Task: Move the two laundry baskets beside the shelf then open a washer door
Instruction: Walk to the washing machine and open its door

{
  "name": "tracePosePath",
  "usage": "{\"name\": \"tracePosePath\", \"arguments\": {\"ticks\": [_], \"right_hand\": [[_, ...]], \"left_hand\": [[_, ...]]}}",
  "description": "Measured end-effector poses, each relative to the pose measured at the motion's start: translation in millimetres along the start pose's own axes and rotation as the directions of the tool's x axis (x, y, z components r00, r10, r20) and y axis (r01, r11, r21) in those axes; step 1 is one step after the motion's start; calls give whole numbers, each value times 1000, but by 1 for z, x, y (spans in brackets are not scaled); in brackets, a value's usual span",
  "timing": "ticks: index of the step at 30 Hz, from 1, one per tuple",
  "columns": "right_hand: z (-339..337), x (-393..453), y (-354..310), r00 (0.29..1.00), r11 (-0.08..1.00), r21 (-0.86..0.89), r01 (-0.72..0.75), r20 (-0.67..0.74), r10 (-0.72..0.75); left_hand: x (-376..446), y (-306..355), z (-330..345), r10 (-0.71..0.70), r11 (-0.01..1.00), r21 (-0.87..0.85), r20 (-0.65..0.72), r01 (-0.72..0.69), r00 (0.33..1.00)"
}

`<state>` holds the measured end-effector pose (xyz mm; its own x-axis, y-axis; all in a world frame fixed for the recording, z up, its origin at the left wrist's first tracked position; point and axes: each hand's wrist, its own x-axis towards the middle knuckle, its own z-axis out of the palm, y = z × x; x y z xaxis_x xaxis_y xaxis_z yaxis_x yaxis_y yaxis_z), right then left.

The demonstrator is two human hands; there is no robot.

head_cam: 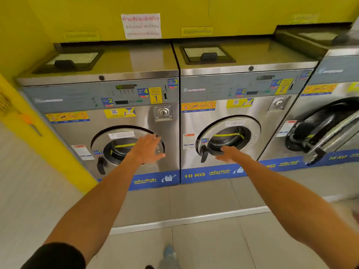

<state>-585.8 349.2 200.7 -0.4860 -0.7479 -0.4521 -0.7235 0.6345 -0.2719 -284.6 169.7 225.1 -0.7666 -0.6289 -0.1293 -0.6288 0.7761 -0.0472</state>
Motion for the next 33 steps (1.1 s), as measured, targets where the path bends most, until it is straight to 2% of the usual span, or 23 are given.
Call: {"name": "tracePosePath", "arguments": {"ticks": [3, 7, 12, 17, 24, 33], "right_hand": [[-2, 46, -10, 999, 999, 27, -31, 20, 30], [15, 107, -3, 996, 995, 89, -51, 73, 45], [36, 177, 5, 993, 990, 113, -81, 89, 71], [66, 251, 14, 983, 973, 189, -129, 151, 101], [85, 313, 10, 964, 913, 349, -211, 229, 135], [113, 335, 19, 960, 821, 503, -271, 204, 192]], "left_hand": [[52, -13, -3, 58, 998, 38, 9, -58, 998], [113, -16, -4, 204, 972, 108, 63, -210, 977], [188, -12, 3, 422, 853, 297, 95, -430, 902], [234, -6, 16, 523, 750, 390, 146, -535, 840], [271, -12, 25, 517, 666, 514, 205, -541, 831], [275, -14, 42, 503, 569, 631, 239, -526, 831]]}}
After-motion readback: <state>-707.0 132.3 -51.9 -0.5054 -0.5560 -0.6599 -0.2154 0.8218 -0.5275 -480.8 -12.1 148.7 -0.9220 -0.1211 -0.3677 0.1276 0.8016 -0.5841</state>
